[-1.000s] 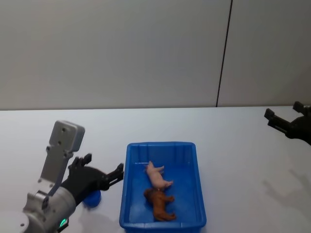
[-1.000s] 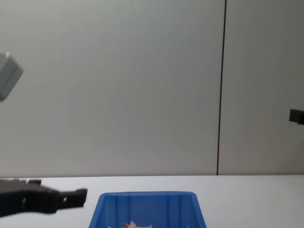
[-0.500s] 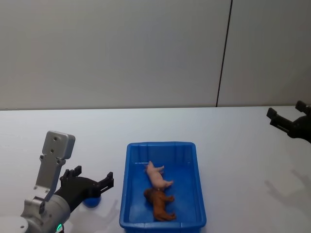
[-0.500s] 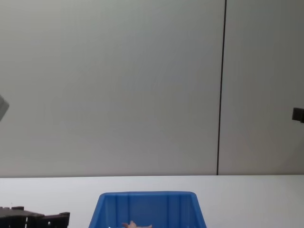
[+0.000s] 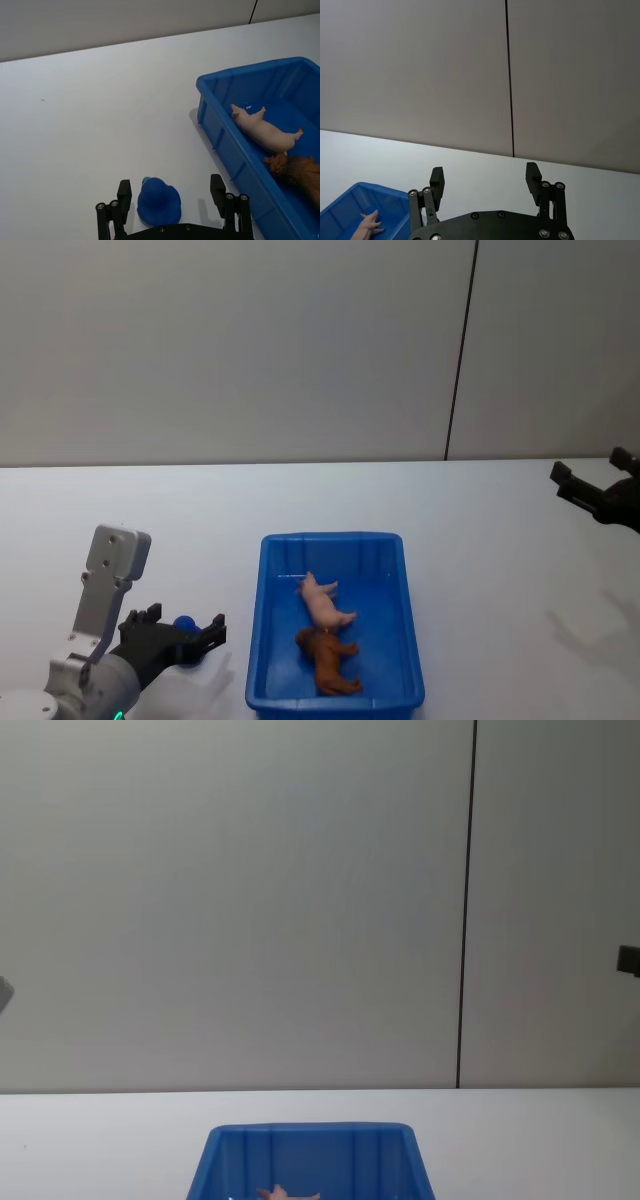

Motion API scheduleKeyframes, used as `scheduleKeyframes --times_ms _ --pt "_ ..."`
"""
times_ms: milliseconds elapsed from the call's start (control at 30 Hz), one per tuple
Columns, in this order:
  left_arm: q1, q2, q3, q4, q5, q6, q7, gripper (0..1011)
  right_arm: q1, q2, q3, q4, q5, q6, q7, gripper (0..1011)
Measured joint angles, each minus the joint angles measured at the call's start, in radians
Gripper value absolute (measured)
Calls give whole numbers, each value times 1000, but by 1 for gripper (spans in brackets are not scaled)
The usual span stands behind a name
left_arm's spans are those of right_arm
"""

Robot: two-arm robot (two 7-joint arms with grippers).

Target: Pick up the two dolls from the table and place them into the box.

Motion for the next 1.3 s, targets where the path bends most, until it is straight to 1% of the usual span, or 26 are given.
scheduleKeyframes --times_ms 267,500,767,1233,1267,1300 --pt "19 2 -1 16 -20 7 1 1000 -1 0 0 0 0 0 0 1001" --pt "18 -11 2 52 -21 -27 -25 1000 -1 0 1 0 0 0 0 1001" --pt "1 -30 6 103 -7 -58 -65 1000 -1 0 0 0 0 0 0 1001" --pt "-11 -42 9 149 18 -57 -92 1000 -1 0 0 0 0 0 0 1001" --pt "-11 -42 9 150 19 -56 -92 997 -1 0 0 0 0 0 0 1001" --pt "-12 -42 9 151 20 -56 -93 965 -1 0 0 0 0 0 0 1001"
